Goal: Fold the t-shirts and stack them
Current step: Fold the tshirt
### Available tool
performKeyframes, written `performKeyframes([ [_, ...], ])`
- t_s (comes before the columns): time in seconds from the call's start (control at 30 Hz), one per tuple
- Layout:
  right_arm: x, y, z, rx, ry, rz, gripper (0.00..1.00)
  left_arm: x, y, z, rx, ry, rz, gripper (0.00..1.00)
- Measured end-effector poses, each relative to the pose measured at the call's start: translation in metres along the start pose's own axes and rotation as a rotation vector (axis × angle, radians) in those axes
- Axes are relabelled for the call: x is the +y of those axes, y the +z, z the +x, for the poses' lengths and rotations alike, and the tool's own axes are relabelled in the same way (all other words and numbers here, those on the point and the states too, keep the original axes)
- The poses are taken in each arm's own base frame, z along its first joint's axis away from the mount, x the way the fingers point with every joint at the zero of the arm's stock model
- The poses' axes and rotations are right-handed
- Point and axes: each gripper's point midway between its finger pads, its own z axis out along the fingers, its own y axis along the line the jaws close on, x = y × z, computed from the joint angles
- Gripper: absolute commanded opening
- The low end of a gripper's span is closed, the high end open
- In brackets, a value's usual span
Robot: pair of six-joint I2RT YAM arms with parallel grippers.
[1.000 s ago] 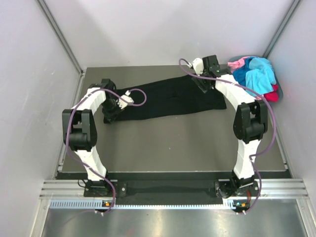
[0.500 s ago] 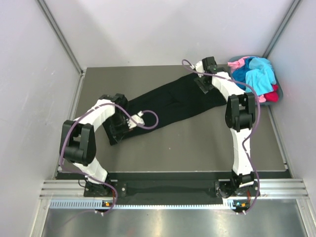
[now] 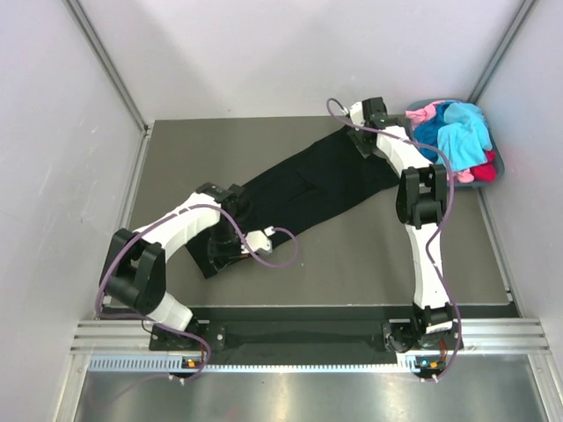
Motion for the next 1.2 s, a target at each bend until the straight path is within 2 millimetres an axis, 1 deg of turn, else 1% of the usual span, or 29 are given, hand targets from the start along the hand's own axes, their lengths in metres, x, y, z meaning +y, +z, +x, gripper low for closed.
performKeyframes([
  [0.13, 0.013, 0.01, 0.008, 0.015, 0.0, -0.049, 0.53, -0.012, 0.0, -0.014, 0.0, 0.064, 0.003, 0.0],
  [0.27, 0.016, 0.01, 0.006, 0.009, 0.005, -0.062, 0.53, -0.021, 0.001, -0.023, -0.002, 0.1, 0.012, 0.0],
  [0.33, 0.016, 0.01, 0.006, 0.007, 0.006, -0.065, 0.51, -0.026, 0.0, -0.027, -0.007, 0.111, 0.011, 0.0],
  [0.37, 0.016, 0.01, 0.005, 0.006, 0.006, -0.067, 0.48, -0.027, 0.0, -0.029, -0.011, 0.116, 0.01, 0.0],
  [0.4, 0.017, 0.01, 0.005, 0.006, 0.006, -0.072, 0.41, -0.029, 0.0, -0.031, -0.014, 0.122, 0.009, 0.0],
  [0.5, 0.022, 0.013, 0.004, 0.003, 0.011, -0.097, 0.26, -0.035, -0.002, -0.035, -0.022, 0.135, 0.008, 0.0],
  [0.6, 0.026, 0.015, 0.002, -0.004, 0.012, -0.118, 0.19, -0.039, -0.002, -0.037, -0.027, 0.137, 0.01, 0.0],
  [0.7, 0.032, 0.016, -0.002, -0.014, 0.006, -0.135, 0.01, -0.042, -0.002, -0.039, -0.032, 0.129, 0.016, 0.0],
  [0.73, 0.033, 0.017, -0.004, -0.016, 0.007, -0.135, 0.0, -0.043, -0.002, -0.04, -0.034, 0.124, 0.018, 0.0],
  [0.83, 0.033, 0.022, -0.013, -0.041, 0.002, -0.125, 0.0, -0.047, -0.001, -0.044, -0.046, 0.115, 0.022, 0.0],
  [0.93, 0.034, 0.03, -0.029, -0.086, -0.018, -0.101, 0.0, -0.054, 0.002, -0.057, -0.082, 0.12, 0.037, 0.0],
  [1.07, 0.042, 0.043, -0.061, -0.181, -0.059, -0.052, 0.0, -0.067, 0.012, -0.081, -0.135, 0.14, 0.085, 0.0],
  [1.2, 0.06, 0.051, -0.091, -0.281, -0.128, -0.003, 0.0, -0.079, 0.028, -0.111, -0.192, 0.143, 0.152, 0.0],
])
